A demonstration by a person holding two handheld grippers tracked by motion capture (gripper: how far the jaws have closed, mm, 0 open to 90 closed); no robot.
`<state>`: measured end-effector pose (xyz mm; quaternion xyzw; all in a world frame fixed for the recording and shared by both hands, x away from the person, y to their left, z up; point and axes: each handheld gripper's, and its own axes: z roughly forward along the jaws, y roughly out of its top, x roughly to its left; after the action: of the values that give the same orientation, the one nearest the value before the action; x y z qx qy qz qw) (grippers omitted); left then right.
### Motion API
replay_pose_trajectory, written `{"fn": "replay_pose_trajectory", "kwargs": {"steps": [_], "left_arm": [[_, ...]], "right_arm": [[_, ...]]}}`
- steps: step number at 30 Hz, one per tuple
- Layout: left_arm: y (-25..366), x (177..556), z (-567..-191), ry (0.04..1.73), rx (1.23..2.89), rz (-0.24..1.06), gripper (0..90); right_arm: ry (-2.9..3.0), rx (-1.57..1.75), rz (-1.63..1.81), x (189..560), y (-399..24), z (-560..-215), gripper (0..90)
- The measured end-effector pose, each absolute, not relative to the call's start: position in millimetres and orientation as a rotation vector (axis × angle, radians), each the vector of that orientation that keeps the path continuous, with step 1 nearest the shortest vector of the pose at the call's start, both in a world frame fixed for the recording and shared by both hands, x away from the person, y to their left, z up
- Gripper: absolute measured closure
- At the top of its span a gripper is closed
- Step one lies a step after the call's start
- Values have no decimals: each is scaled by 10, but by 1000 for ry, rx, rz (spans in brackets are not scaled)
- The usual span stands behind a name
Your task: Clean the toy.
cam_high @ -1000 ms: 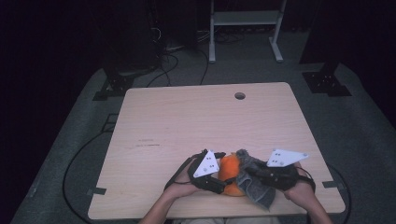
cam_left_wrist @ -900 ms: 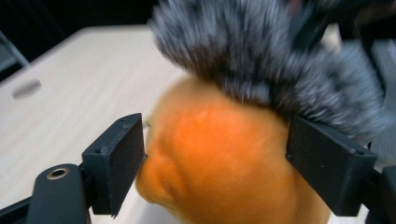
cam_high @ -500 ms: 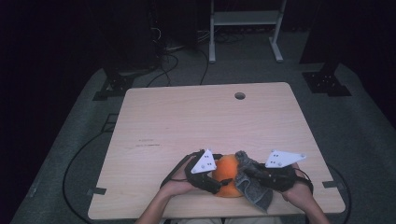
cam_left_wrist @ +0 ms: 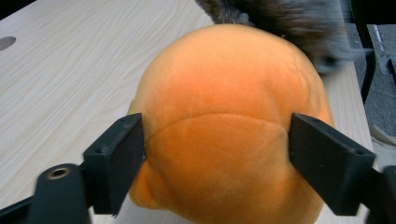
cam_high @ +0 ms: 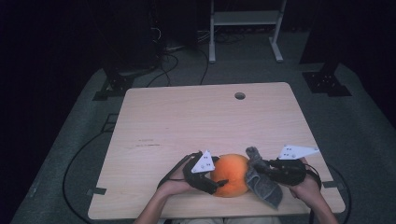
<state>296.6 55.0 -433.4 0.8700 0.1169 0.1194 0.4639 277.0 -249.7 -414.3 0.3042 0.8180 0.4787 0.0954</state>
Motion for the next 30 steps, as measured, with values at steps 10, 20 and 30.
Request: {"fn": "replay_pose_trajectory", "kwargs": {"steps": [10,20,30], "left_arm": [[436,3001,-4330,362,2145,192,233],[454,2945,-4197,258,2035,427,155],[459,2964,-4305,273,2091,327,265]], "right_arm": [[2486,893,1323,2744,-2409,-4225,725],[2446,825,1217,2721,-2195,-4239,733],[2432,776,1282,2651,-2203,-4129,733]]}}
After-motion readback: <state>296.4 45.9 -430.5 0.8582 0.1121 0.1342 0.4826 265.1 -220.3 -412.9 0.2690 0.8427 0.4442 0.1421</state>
